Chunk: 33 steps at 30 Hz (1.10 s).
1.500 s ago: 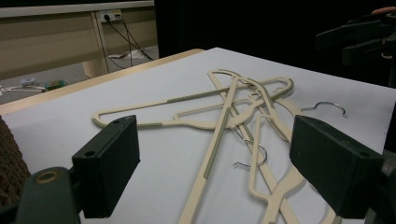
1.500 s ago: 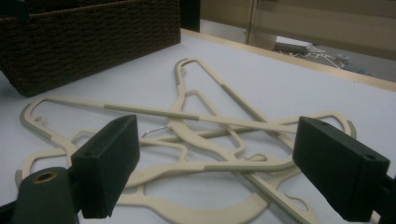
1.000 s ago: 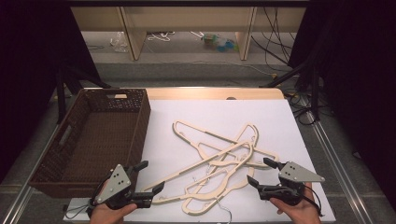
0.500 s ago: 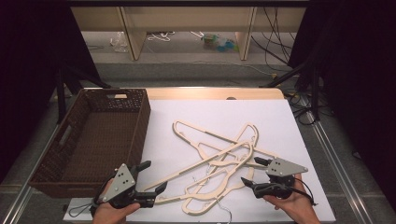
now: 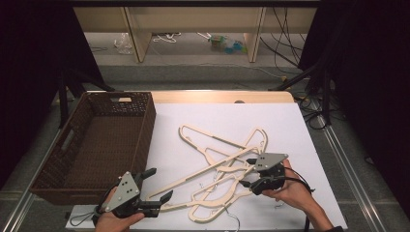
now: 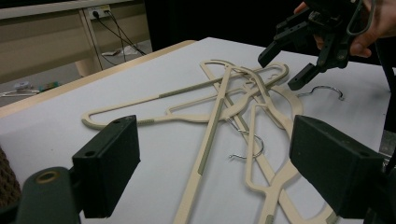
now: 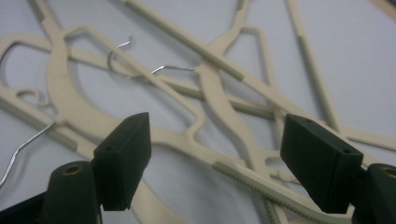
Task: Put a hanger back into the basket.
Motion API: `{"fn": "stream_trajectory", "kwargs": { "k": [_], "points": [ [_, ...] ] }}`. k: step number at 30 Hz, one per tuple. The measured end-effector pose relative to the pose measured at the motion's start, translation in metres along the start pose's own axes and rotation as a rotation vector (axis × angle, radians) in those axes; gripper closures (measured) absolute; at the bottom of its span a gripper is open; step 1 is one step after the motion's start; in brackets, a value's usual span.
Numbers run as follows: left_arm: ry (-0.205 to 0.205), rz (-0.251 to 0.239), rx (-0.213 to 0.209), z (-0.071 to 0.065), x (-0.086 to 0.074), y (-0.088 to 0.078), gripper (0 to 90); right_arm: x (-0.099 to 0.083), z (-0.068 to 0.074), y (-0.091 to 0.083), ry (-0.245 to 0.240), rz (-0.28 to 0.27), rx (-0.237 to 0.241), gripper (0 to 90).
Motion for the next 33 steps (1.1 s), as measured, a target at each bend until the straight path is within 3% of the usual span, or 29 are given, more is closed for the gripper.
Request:
{"fn": "stream_trajectory", "kwargs": {
  "k": [1, 3, 4, 7, 8, 14, 18, 27, 33],
  "points": [
    [-0.001, 0.002, -0.001, 0.000, 0.000, 0.001, 16.3, -0.001, 0.002, 0.006, -0.038, 0.020, 0.042, 26.3],
    [0.012, 0.005, -0.003, 0.001, 0.000, 0.001, 16.3, -0.001, 0.002, 0.009, -0.058, 0.030, 0.047, 27.0],
    [0.008, -0.001, -0.008, 0.000, 0.000, 0.002, 16.4, -0.002, 0.005, 0.015, -0.078, 0.046, 0.081, 30.2],
    [0.001, 0.005, -0.008, -0.001, -0.001, 0.003, 16.4, -0.004, 0.005, 0.021, -0.096, 0.074, 0.091, 30.9],
    [0.013, 0.012, -0.012, -0.001, -0.002, 0.002, 16.3, -0.007, 0.003, 0.026, -0.127, 0.108, 0.101, 32.4],
    [0.012, 0.018, -0.014, -0.002, -0.002, 0.003, 16.5, -0.008, 0.002, 0.030, -0.149, 0.139, 0.129, 35.3],
    [0.011, 0.018, -0.014, -0.001, -0.002, 0.003, 16.5, -0.016, 0.005, 0.034, -0.150, 0.186, 0.177, 38.0],
    [0.009, 0.032, -0.012, -0.002, -0.004, 0.003, 16.7, -0.019, 0.006, 0.027, -0.203, 0.195, 0.210, 51.1],
    [0.012, 0.031, -0.016, -0.002, -0.005, 0.004, 16.9, -0.017, 0.010, 0.025, -0.285, 0.199, 0.238, 58.6]
  ]
}}
Point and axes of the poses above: each handheld gripper's, and its own axes: y roughly forward along the jaws, x roughly out of its top, z roughly to its left, the point moved 8 cm from there along y, roughly forward along the jaws, and after that the axes turned 5 degrees about -x, right-handed, at the moved point
